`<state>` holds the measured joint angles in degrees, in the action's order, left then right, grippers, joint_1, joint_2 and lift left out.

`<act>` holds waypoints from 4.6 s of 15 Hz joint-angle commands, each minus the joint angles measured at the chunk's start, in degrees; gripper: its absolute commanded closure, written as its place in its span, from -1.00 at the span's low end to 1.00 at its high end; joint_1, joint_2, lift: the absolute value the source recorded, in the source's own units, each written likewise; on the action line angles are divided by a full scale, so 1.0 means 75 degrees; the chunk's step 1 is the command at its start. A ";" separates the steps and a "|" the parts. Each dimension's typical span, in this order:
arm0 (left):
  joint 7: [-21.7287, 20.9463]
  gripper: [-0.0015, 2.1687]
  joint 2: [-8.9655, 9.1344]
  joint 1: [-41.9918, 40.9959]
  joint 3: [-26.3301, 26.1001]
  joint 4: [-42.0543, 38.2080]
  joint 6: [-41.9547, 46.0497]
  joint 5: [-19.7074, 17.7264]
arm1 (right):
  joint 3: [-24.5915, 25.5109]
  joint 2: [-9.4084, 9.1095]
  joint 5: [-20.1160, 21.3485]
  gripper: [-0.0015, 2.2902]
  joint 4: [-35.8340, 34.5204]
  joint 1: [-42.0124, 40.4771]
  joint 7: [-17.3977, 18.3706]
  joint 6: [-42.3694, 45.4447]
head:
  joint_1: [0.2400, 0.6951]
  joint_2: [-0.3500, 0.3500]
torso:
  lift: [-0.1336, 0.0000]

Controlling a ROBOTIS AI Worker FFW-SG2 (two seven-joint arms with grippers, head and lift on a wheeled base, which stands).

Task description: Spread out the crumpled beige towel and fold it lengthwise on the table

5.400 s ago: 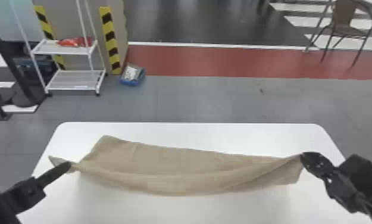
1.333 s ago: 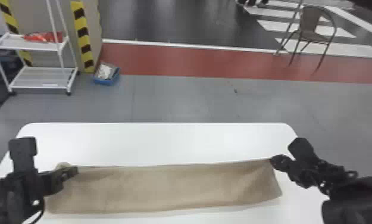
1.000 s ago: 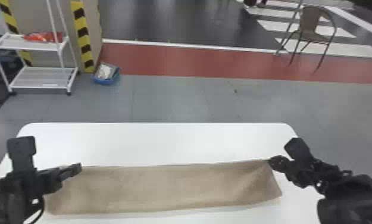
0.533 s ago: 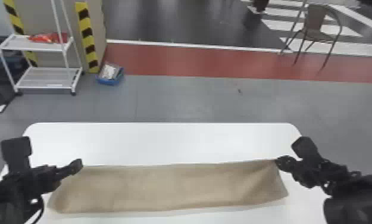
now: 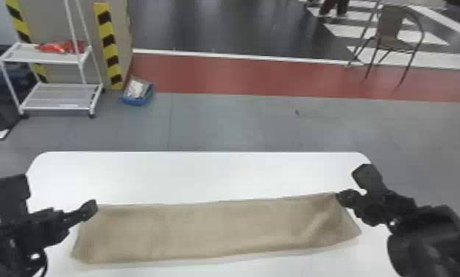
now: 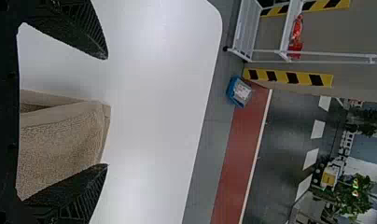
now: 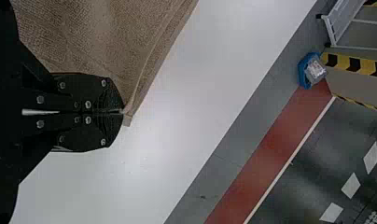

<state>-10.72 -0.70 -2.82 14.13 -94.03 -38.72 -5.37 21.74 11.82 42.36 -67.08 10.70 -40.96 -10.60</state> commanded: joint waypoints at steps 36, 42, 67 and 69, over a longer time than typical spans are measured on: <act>-0.3316 -0.86 -0.0281 -0.1862 0.0519 -0.0037 0.2308 -0.0116 | 0.0148 -0.0193 -0.1945 -0.94 -0.1052 -0.0982 0.1301 -0.1300 | 1.00 -0.60 | 1.00; -0.3551 -0.82 -0.0281 -0.2542 -0.0302 -0.0623 0.2753 -0.0456 | 0.0347 -0.0205 -0.1957 -0.94 -0.1017 -0.1146 0.1313 -0.1300 | 1.00 -0.76 | 1.00; -0.2836 -0.83 -0.0457 -0.2014 0.0354 -0.0131 0.2448 -0.0468 | 0.0465 -0.0521 -0.2367 -0.94 -0.2107 -0.1486 0.0973 -0.1933 | 1.00 -0.62 | 1.00; -0.2824 -0.83 -0.0457 -0.2026 0.0319 -0.0119 0.2472 -0.0480 | 0.0488 -0.0509 -0.2367 -0.94 -0.2107 -0.1450 0.0973 -0.1933 | 1.00 -0.60 | 1.00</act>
<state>-31.91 -4.15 -17.95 16.68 -94.97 -20.32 -8.87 25.30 8.00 24.63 -82.84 -0.33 -33.67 -24.98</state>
